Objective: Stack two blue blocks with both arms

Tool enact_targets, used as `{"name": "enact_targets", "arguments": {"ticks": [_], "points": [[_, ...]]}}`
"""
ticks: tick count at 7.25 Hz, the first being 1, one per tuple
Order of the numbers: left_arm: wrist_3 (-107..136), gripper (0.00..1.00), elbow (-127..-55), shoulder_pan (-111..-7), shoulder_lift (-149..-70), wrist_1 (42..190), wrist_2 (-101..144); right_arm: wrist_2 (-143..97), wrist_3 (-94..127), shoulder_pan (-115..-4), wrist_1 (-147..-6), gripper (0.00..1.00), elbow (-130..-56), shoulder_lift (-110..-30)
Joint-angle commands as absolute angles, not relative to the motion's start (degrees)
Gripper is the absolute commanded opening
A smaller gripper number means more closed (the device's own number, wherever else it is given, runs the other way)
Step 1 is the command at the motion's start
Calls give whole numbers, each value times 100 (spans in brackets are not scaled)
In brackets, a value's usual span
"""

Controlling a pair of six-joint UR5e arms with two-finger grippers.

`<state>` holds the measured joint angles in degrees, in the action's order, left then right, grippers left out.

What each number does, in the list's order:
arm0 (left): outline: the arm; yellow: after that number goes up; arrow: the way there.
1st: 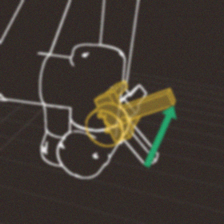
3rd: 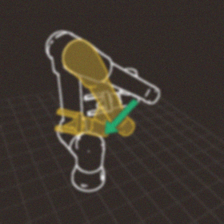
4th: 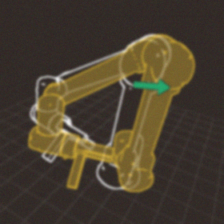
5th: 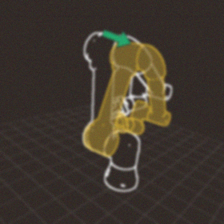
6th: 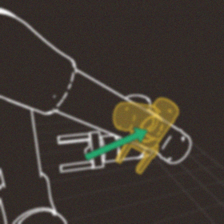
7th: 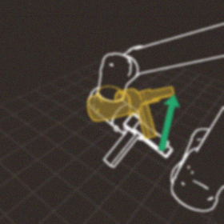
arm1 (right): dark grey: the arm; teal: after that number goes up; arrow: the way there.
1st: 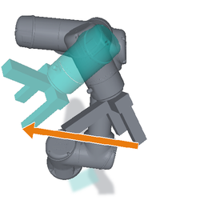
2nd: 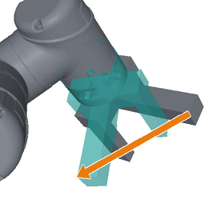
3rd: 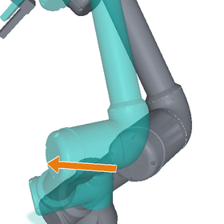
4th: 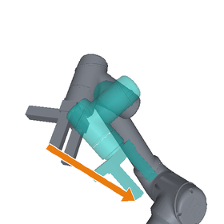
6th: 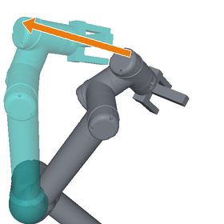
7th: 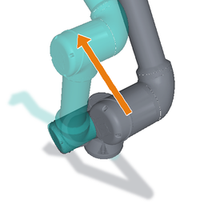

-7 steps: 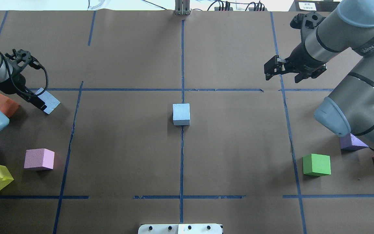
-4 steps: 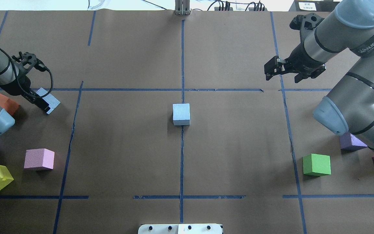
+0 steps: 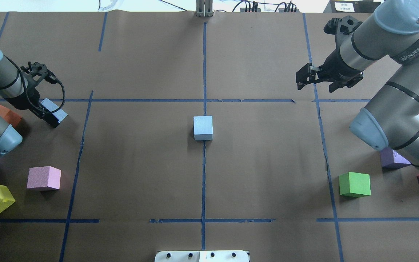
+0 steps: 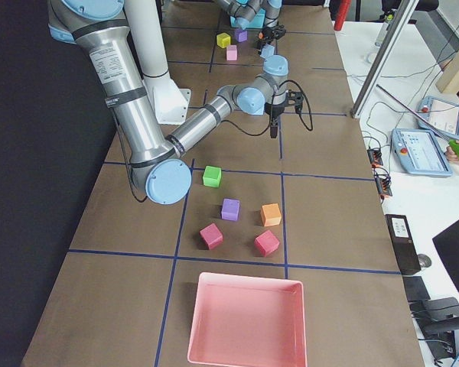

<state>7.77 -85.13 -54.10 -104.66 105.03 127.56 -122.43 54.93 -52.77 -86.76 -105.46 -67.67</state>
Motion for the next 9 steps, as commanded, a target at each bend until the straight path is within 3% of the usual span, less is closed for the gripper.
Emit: {"name": "enact_targets", "arguments": {"ticks": [1, 2, 4, 9], "points": [[843, 37, -8569, -5388, -10476, 10494, 12762, -12243, 5502, -5282, -8666, 100, -10556, -6768], [1166, 22, -8726, -5388, -10477, 10485, 12779, -12243, 5502, -5282, -8666, 100, -10564, -6768], [2654, 19, -9612, -5396, -10695, 10389, 12709, -12252, 5502, -5308, -8666, 100, -10582, -6767], [6095, 17, -9484, -3606, -13137, 8710, 11558, -12244, 5206, -5616, -8657, 100, -10573, -7109]]}}
